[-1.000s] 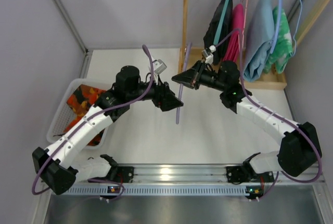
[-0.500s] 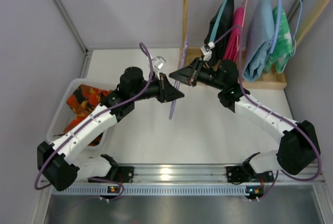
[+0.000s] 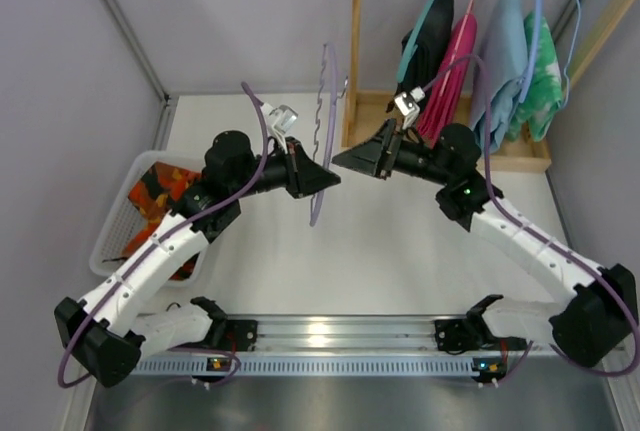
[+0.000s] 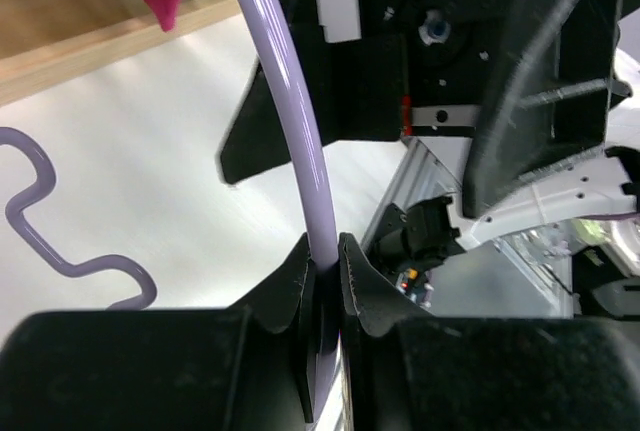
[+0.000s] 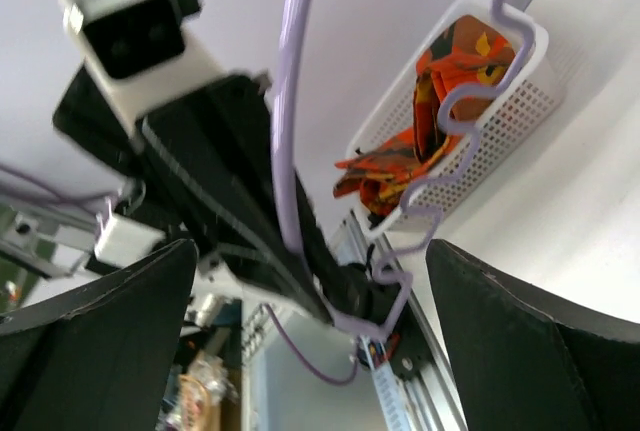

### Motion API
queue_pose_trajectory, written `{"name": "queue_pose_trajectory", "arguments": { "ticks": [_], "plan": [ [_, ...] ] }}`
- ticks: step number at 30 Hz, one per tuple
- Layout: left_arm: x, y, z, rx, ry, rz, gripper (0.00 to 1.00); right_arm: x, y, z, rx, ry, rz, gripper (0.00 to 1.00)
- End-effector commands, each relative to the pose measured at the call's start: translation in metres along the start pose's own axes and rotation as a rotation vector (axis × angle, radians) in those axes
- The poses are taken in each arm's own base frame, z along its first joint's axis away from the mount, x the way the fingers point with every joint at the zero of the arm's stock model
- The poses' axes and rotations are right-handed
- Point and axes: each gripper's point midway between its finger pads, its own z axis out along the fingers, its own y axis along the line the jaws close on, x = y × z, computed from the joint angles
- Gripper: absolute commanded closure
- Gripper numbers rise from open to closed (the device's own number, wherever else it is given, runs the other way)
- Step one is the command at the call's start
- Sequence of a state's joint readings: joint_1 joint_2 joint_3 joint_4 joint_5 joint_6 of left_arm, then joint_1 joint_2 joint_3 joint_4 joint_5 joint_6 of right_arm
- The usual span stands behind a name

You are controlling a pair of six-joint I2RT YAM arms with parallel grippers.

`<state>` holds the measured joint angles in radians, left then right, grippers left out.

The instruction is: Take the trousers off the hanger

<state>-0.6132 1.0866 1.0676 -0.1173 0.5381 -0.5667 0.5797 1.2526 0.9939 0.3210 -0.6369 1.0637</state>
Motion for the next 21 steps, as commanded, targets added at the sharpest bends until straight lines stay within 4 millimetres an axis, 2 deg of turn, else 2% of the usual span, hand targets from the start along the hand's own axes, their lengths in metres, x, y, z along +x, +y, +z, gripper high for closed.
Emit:
{"name": "queue_pose_trajectory", "arguments": {
  "ticks": [1,5,7,11,13,14,15,17,18,21],
  "plan": [
    [-0.026,-0.041,-0.012,0.186,-0.022,0.058,1.00,0.016,0.011,-0.027,-0.010,0.014,-0.172,0.01],
    [-0.032,-0.067,-0.012,0.344,0.020,0.021,1.00,0.032,0.000,-0.051,0.054,0.023,-0.284,0.00],
    [-0.036,-0.074,-0.010,0.374,0.032,-0.016,1.00,0.035,-0.002,-0.061,0.074,0.013,-0.353,0.01],
    [-0.058,-0.087,0.000,0.443,0.032,-0.012,1.00,0.045,-0.017,-0.080,0.181,0.049,-0.381,0.01],
    [-0.076,-0.087,0.012,0.440,0.008,-0.037,1.00,0.045,-0.016,-0.085,0.200,0.067,-0.409,0.01],
    [-0.080,-0.077,0.025,0.423,0.004,-0.062,1.00,0.050,-0.021,-0.088,0.226,0.096,-0.394,0.01],
    [-0.094,-0.082,0.027,0.425,-0.019,-0.049,1.00,0.048,-0.019,-0.089,0.229,0.099,-0.411,0.01],
    [-0.106,-0.075,0.038,0.398,-0.037,-0.051,1.00,0.046,-0.019,-0.093,0.246,0.104,-0.414,0.01],
    [-0.114,-0.067,0.050,0.366,-0.037,-0.060,1.00,0.042,-0.016,-0.094,0.251,0.092,-0.427,0.01],
    [-0.134,-0.063,0.066,0.379,-0.037,-0.087,1.00,0.031,-0.012,-0.098,0.266,0.064,-0.436,0.01]
  ]
}}
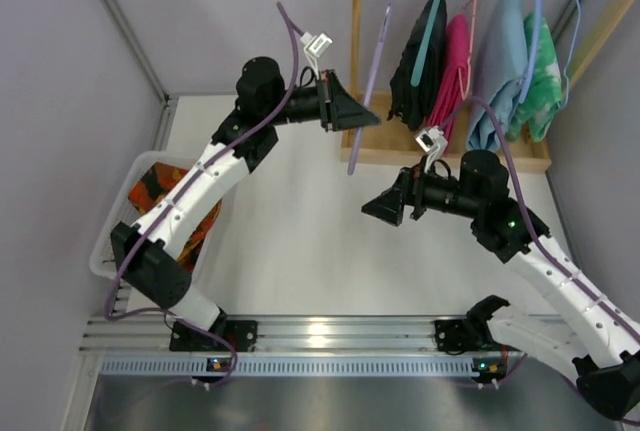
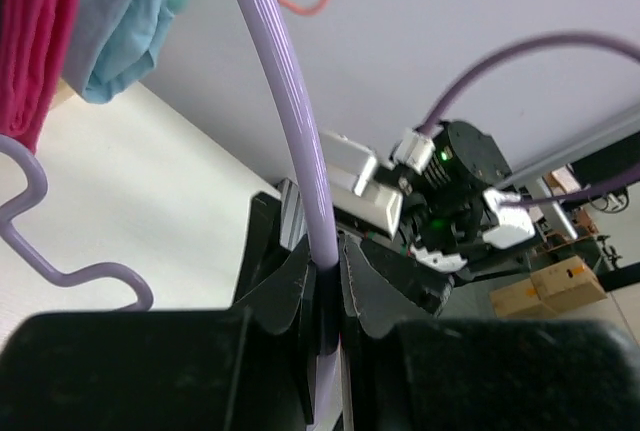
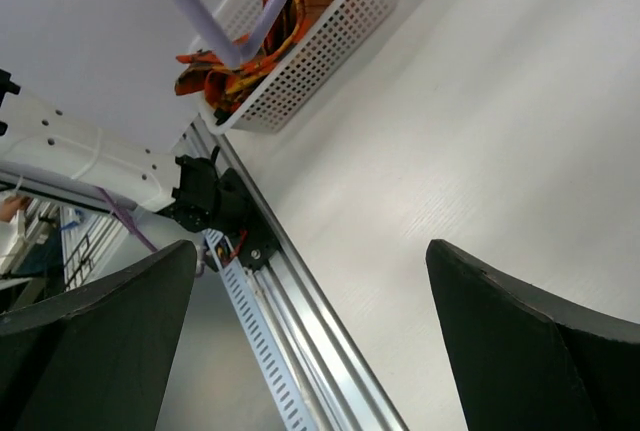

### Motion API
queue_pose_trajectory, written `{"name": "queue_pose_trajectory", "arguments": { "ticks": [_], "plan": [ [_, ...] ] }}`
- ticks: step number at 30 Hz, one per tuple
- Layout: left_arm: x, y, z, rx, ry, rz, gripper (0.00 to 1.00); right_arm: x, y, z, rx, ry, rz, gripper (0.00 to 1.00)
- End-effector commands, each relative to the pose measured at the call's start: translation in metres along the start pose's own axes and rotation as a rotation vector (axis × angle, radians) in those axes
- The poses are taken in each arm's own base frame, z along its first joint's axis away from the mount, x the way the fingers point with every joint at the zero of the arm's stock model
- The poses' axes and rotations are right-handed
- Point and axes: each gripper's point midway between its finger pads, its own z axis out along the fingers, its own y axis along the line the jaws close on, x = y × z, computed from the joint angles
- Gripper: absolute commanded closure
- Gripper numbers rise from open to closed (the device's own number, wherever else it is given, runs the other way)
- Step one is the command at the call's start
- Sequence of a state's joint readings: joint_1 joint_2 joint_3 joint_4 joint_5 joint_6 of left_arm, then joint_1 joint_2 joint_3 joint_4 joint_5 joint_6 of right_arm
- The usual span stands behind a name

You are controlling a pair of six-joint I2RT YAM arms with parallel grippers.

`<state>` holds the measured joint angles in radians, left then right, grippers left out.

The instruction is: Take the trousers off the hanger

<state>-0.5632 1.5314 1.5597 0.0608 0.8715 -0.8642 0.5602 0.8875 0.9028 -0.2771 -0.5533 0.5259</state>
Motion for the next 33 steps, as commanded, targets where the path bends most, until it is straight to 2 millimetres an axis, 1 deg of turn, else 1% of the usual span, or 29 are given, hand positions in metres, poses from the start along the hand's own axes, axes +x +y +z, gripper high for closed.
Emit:
{"name": "queue_pose_trajectory", "arguments": {
  "ticks": [1,3,4,5,7,8,9,10,11,13,14,15,16,18,22,24,29,31,32,33],
  "plan": [
    [-0.057,-0.020,0.014,0.066,-0.094,0.081,1.00,-0.028,0.008,-0.013,0.022,-0.056,-0.071,0.01],
    [-0.077,-0.018,0.019,0.074,-0.119,0.070,1.00,-0.035,0.006,-0.018,0.029,-0.067,-0.056,0.01],
    [-0.092,-0.018,0.025,0.081,-0.143,0.088,1.00,-0.039,0.001,-0.020,0.043,-0.078,-0.045,0.01],
    [-0.102,-0.015,0.027,0.074,-0.166,0.091,1.00,-0.040,0.000,-0.022,0.044,-0.081,-0.037,0.00],
    [-0.117,-0.009,0.030,0.057,-0.202,0.071,1.00,-0.042,-0.003,-0.025,0.053,-0.086,-0.020,0.01],
    [-0.131,0.001,0.032,0.045,-0.235,0.061,1.00,-0.044,-0.007,-0.027,0.064,-0.089,-0.011,0.00],
    [-0.138,0.005,0.032,0.042,-0.250,0.034,1.00,-0.046,-0.007,-0.029,0.067,-0.092,-0.007,0.01],
    [-0.145,0.012,0.032,0.036,-0.264,0.021,1.00,-0.047,-0.008,-0.029,0.068,-0.087,0.001,0.01],
    [-0.157,0.023,0.029,0.025,-0.291,0.015,1.00,-0.048,-0.010,-0.031,0.070,-0.085,0.006,0.01],
    [-0.166,0.031,0.029,0.035,-0.314,0.004,1.00,-0.050,-0.011,-0.032,0.073,-0.081,0.011,0.01],
    [-0.171,0.043,0.030,0.024,-0.331,0.006,1.00,-0.049,-0.011,-0.031,0.066,-0.072,0.012,0.01],
    [-0.177,0.038,0.029,0.034,-0.347,0.036,1.00,-0.050,-0.010,-0.031,0.062,-0.068,0.013,0.01],
    [-0.179,0.040,0.029,0.037,-0.351,0.049,1.00,-0.048,-0.015,-0.029,0.067,-0.051,0.029,0.00],
    [-0.187,0.048,0.031,0.035,-0.381,0.054,1.00,-0.046,-0.015,-0.028,0.059,-0.038,0.040,0.01],
    [-0.192,0.060,0.030,0.032,-0.397,0.052,1.00,-0.050,-0.017,-0.029,0.065,-0.050,0.039,0.01],
    [-0.190,0.066,0.032,0.029,-0.390,0.038,1.00,-0.050,-0.019,-0.029,0.067,-0.050,0.041,0.01],
    [-0.184,0.093,0.036,-0.013,-0.382,-0.044,1.00,-0.053,-0.022,-0.026,0.071,-0.041,0.055,0.00],
    [-0.181,0.100,0.036,-0.021,-0.377,-0.089,1.00,-0.054,-0.023,-0.025,0.079,-0.033,0.069,0.01],
    [-0.177,0.104,0.036,-0.026,-0.369,-0.112,0.98,-0.054,-0.023,-0.024,0.079,-0.029,0.071,0.01],
    [-0.175,0.104,0.035,-0.025,-0.366,-0.145,0.98,-0.055,-0.024,-0.024,0.081,-0.025,0.073,0.01]
  ]
}}
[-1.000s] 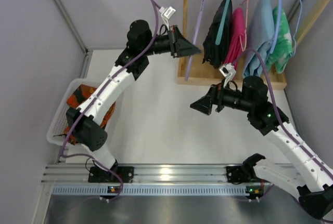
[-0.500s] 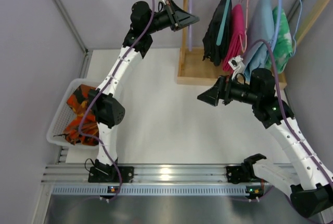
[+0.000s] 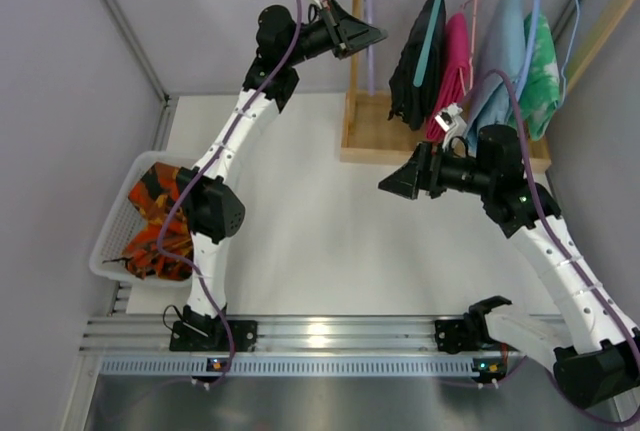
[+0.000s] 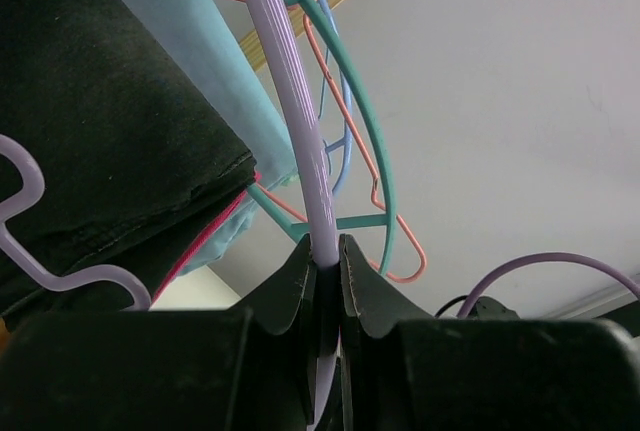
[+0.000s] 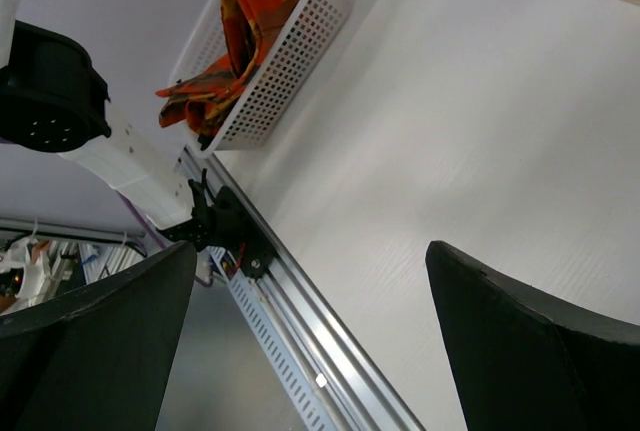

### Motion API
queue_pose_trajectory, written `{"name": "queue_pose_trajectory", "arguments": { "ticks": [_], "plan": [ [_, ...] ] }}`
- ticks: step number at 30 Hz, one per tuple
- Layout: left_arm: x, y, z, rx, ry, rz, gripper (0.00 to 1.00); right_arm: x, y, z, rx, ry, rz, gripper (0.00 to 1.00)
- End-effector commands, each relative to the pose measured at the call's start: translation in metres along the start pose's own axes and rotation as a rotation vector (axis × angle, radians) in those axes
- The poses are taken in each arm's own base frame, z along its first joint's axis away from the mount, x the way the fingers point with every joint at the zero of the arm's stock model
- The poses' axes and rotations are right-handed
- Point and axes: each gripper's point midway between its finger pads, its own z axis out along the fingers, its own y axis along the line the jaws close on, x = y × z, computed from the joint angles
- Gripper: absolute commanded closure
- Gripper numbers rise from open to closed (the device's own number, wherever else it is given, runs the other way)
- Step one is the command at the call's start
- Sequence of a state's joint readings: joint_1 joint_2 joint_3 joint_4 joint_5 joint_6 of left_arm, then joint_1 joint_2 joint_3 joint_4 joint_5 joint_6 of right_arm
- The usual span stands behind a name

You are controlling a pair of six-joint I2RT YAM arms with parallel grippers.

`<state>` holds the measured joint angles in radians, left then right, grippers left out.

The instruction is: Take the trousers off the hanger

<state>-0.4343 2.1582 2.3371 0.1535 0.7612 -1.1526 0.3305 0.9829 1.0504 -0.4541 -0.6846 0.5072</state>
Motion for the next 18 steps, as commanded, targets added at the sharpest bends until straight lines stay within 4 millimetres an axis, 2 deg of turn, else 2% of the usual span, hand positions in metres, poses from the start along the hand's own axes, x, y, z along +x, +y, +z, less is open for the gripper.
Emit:
{"name": "queue_pose_trajectory", "arguments": {
  "ticks": [1,2,4,10,11,12,13,15,16,17,18],
  "plan": [
    [-0.021,0.009,-0.008,-0.028,-0.087,-0.068,0.98,-0.020,0.013,-0.005,-0.022,-0.032,-0.036,0.01],
    [-0.019,-0.001,-0.010,-0.015,-0.075,-0.086,0.98,-0.019,0.014,-0.005,-0.025,-0.027,-0.036,0.01],
    [-0.011,0.002,-0.012,-0.028,-0.058,-0.128,1.00,-0.020,0.014,-0.006,-0.028,-0.030,-0.037,0.00],
    [-0.005,-0.016,-0.022,-0.024,-0.040,-0.187,1.00,-0.019,0.015,-0.004,-0.041,-0.026,-0.022,0.01],
    [-0.004,-0.017,-0.022,-0.024,-0.038,-0.188,0.96,-0.019,0.016,-0.004,-0.044,-0.026,-0.018,0.01],
    [-0.004,-0.018,-0.023,-0.023,-0.037,-0.186,0.86,-0.020,0.016,-0.002,-0.044,-0.023,-0.014,0.01],
    [-0.005,-0.017,-0.024,-0.026,-0.042,-0.184,0.60,-0.021,0.016,-0.002,-0.044,-0.026,-0.015,0.01],
    [-0.007,-0.018,-0.025,-0.026,-0.047,-0.166,0.45,-0.024,0.017,-0.002,-0.043,-0.030,-0.014,0.01],
    [-0.010,-0.021,-0.027,-0.021,-0.050,-0.148,0.30,-0.024,0.017,-0.002,-0.039,-0.032,-0.014,0.01],
    [-0.011,-0.024,-0.028,-0.015,-0.050,-0.135,0.19,-0.028,0.017,-0.003,-0.034,-0.042,-0.032,0.01],
    [-0.013,-0.027,-0.029,-0.007,-0.051,-0.119,0.13,-0.028,0.016,-0.004,-0.024,-0.040,-0.032,0.00]
  ]
}}
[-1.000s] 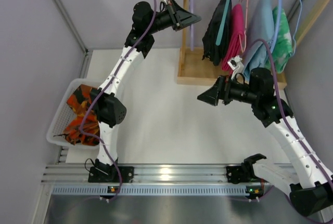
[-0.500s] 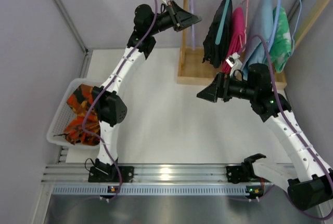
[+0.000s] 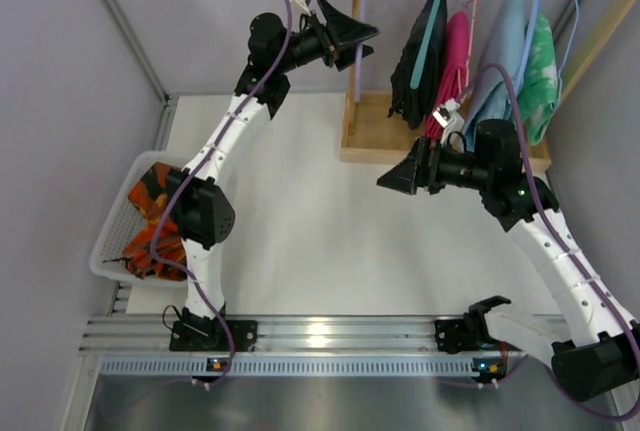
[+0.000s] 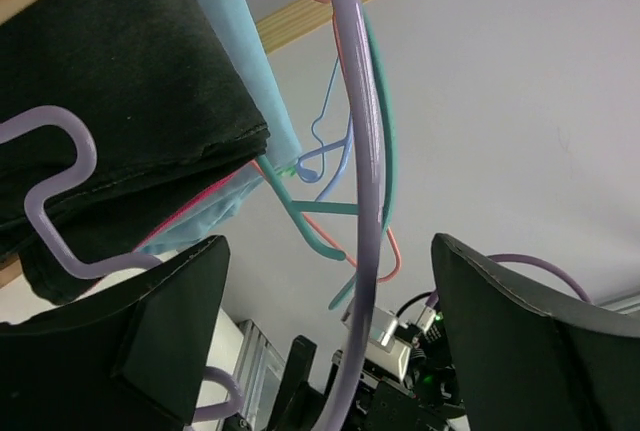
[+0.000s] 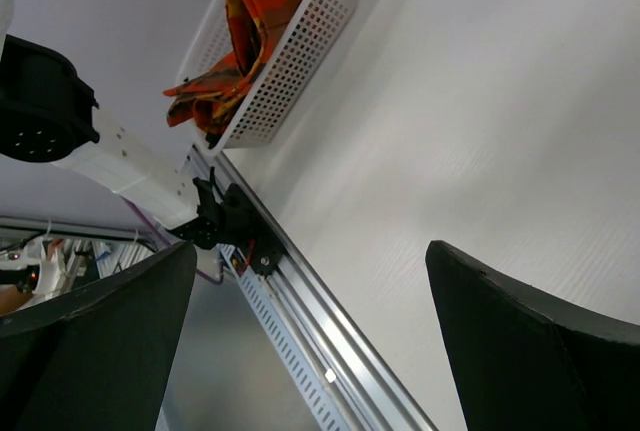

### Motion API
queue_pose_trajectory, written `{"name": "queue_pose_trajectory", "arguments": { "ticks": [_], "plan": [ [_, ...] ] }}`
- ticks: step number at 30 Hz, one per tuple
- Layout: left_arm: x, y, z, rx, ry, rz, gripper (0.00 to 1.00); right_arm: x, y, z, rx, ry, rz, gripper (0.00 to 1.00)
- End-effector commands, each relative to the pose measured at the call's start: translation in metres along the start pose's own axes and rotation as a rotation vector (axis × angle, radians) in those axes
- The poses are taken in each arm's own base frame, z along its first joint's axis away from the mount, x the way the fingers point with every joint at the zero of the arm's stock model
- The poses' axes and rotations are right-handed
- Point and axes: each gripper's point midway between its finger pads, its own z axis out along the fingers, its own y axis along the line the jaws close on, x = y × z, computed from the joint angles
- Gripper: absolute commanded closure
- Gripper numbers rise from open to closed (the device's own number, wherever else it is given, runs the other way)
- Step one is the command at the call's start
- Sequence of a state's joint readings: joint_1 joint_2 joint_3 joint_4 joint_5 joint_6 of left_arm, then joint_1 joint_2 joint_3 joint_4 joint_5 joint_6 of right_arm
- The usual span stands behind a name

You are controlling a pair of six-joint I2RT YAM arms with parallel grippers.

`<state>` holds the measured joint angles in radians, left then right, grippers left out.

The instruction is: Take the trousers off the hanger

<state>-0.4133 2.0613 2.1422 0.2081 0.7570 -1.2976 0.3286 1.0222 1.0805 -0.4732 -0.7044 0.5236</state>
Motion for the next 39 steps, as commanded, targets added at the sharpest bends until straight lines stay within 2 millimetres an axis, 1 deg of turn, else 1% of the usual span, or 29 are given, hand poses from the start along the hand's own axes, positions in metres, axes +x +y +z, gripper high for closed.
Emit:
{"name": "queue_pose_trajectory", "arguments": {
  "ticks": [1,2,3,6,7,8,9,10,11,12,13,14,15,16,17,18,19,20,21,22,24,25,27,28,29,33,35,36,39],
  "plan": [
    [-0.015,-0.046,-0.018,0.053,-0.044,0.081,0.11,-0.027,0.016,-0.009,-0.015,-0.069,-0.075,0.01],
    [-0.017,-0.048,-0.020,0.054,-0.048,0.119,0.05,-0.030,0.016,-0.011,-0.004,-0.080,-0.100,0.01],
    [-0.018,-0.052,-0.024,0.057,-0.051,0.143,0.01,-0.030,0.016,-0.012,0.001,-0.081,-0.107,0.01],
    [-0.022,-0.046,-0.045,0.025,-0.053,0.197,0.02,-0.031,0.019,-0.017,-0.005,-0.083,-0.158,0.01],
    [-0.031,-0.039,-0.057,-0.003,-0.066,0.206,0.01,-0.031,0.017,-0.019,-0.008,-0.081,-0.167,0.01],
    [-0.026,-0.026,-0.069,-0.055,-0.049,0.209,0.01,-0.031,0.014,-0.020,0.002,-0.081,-0.177,0.00],
    [-0.028,-0.016,-0.079,-0.097,-0.051,0.208,0.01,-0.032,0.011,-0.024,0.018,-0.089,-0.182,0.01],
    [-0.038,-0.001,-0.097,-0.154,-0.075,0.245,0.01,-0.031,0.006,-0.026,0.034,-0.094,-0.193,0.01],
    [-0.037,0.012,-0.108,-0.210,-0.076,0.228,0.01,-0.032,0.001,-0.028,0.051,-0.103,-0.199,0.00],
    [-0.033,0.018,-0.124,-0.246,-0.086,0.237,0.01,-0.034,-0.003,-0.032,0.073,-0.121,-0.207,0.01],
    [-0.040,0.029,-0.143,-0.304,-0.102,0.280,0.01,-0.034,-0.009,-0.033,0.088,-0.126,-0.232,0.01],
    [-0.038,0.043,-0.155,-0.373,-0.104,0.278,0.01,-0.031,-0.014,-0.032,0.098,-0.122,-0.232,0.01],
    [-0.034,0.040,-0.168,-0.420,-0.105,0.311,0.01,-0.030,-0.018,-0.033,0.111,-0.123,-0.231,0.00],
    [-0.034,0.048,-0.178,-0.474,-0.102,0.345,0.01,-0.029,-0.024,-0.033,0.135,-0.123,-0.228,0.01],
    [-0.032,0.052,-0.187,-0.520,-0.077,0.453,0.01,-0.027,-0.029,-0.032,0.151,-0.110,-0.218,0.01],
    [-0.024,0.065,-0.200,-0.606,-0.063,0.443,0.01,-0.018,-0.039,-0.029,0.178,-0.064,-0.185,0.01],
    [-0.018,0.067,-0.212,-0.649,-0.039,0.517,0.01,-0.015,-0.048,-0.029,0.212,-0.036,-0.194,0.01],
    [-0.010,0.071,-0.220,-0.682,-0.020,0.532,0.01,-0.007,-0.059,-0.027,0.249,0.020,-0.155,0.01],
    [-0.003,0.080,-0.231,-0.739,-0.006,0.534,0.01,-0.005,-0.066,-0.027,0.280,0.031,-0.149,0.01],
    [0.007,0.084,-0.244,-0.776,0.018,0.570,0.01,-0.006,-0.081,-0.030,0.359,0.026,-0.153,0.01],
    [0.016,0.094,-0.261,-0.852,0.027,0.600,0.01,-0.003,-0.090,-0.035,0.407,0.034,-0.161,0.01],
    [0.030,0.100,-0.272,-0.877,0.053,0.621,0.01,-0.002,-0.092,-0.037,0.421,0.040,-0.168,0.00],
    [0.042,0.107,-0.282,-0.924,0.064,0.646,0.01,0.006,-0.094,-0.036,0.418,0.076,-0.159,0.01],
    [0.046,0.104,-0.288,-0.941,0.062,0.673,0.01,0.011,-0.094,-0.035,0.401,0.095,-0.168,0.01],
    [0.059,0.117,-0.295,-0.964,0.090,0.657,0.01,0.013,-0.094,-0.034,0.393,0.104,-0.176,0.00],
    [0.086,0.127,-0.305,-1.008,0.138,0.690,0.01,0.025,-0.094,-0.030,0.359,0.141,-0.234,0.01],
    [0.091,0.126,-0.307,-1.021,0.149,0.722,0.01,0.030,-0.097,-0.030,0.356,0.153,-0.254,0.01],
    [0.097,0.132,-0.311,-1.034,0.162,0.714,0.01,0.032,-0.097,-0.030,0.353,0.154,-0.264,0.01],
    [0.098,0.136,-0.315,-1.052,0.171,0.723,0.01,0.038,-0.098,-0.029,0.343,0.158,-0.273,0.00]
  ]
}}
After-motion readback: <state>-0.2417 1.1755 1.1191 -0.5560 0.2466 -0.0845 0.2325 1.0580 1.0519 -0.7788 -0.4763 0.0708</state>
